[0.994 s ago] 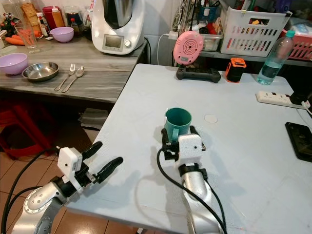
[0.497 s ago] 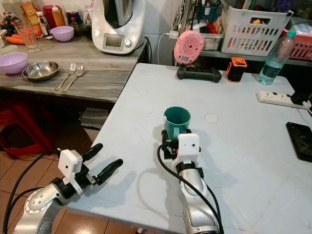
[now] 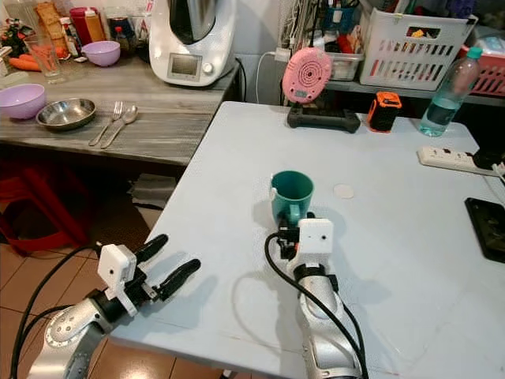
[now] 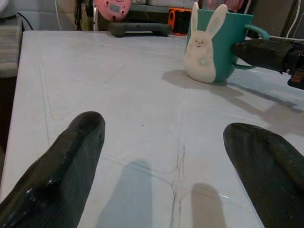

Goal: Setting the table

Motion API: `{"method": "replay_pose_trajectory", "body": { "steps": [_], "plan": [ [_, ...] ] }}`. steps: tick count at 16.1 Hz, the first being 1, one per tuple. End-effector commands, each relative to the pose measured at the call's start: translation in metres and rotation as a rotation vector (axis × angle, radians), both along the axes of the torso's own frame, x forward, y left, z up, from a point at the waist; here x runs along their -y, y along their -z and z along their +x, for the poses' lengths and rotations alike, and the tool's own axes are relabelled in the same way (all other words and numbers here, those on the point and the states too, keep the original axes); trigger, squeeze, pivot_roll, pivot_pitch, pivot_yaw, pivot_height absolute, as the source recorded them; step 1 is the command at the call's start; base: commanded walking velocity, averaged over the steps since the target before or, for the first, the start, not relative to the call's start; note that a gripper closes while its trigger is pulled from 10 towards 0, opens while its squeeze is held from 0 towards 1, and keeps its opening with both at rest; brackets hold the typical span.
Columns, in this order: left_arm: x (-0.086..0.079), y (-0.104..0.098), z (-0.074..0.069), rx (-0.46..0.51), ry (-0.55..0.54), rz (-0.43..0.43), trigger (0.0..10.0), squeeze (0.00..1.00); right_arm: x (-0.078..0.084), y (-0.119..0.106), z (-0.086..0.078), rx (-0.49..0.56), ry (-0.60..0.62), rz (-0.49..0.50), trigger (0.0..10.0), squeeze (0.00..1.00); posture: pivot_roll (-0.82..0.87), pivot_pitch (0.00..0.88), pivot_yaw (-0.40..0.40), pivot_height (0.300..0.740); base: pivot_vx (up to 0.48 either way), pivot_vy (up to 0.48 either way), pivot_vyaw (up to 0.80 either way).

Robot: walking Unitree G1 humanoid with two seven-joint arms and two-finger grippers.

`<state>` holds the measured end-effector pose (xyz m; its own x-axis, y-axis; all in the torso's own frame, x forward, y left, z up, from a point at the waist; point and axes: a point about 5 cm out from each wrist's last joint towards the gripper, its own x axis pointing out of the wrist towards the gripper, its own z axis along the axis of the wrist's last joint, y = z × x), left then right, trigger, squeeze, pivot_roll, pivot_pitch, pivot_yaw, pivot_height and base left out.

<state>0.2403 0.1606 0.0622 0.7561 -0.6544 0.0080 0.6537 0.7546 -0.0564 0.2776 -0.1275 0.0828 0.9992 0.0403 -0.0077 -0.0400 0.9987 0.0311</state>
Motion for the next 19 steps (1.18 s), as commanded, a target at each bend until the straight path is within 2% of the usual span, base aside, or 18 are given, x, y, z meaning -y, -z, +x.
{"method": "replay_pose_trajectory", "body": {
  "steps": [1, 16, 19],
  "plan": [
    [0.001, -0.001, 0.002, 0.011, 0.013, 0.009, 10.0, 0.00, 0.002, 0.002, 0.001, -0.006, 0.005, -0.006, 0.0, 0.00, 0.05, 0.000, -0.011, 0.740, 0.000, 0.000, 0.00],
    [0.008, 0.003, 0.005, 0.022, 0.007, -0.011, 10.0, 0.00, 0.005, -0.005, 0.012, 0.021, -0.016, -0.050, 0.0, 0.00, 0.04, 0.000, -0.018, 0.740, 0.000, 0.000, 0.00],
    [0.008, -0.007, 0.009, 0.063, -0.044, -0.037, 10.0, 0.00, 0.004, -0.015, 0.009, 0.059, -0.033, -0.048, 0.0, 0.00, 0.04, 0.000, -0.026, 0.740, 0.000, 0.000, 0.00]
  ]
}}
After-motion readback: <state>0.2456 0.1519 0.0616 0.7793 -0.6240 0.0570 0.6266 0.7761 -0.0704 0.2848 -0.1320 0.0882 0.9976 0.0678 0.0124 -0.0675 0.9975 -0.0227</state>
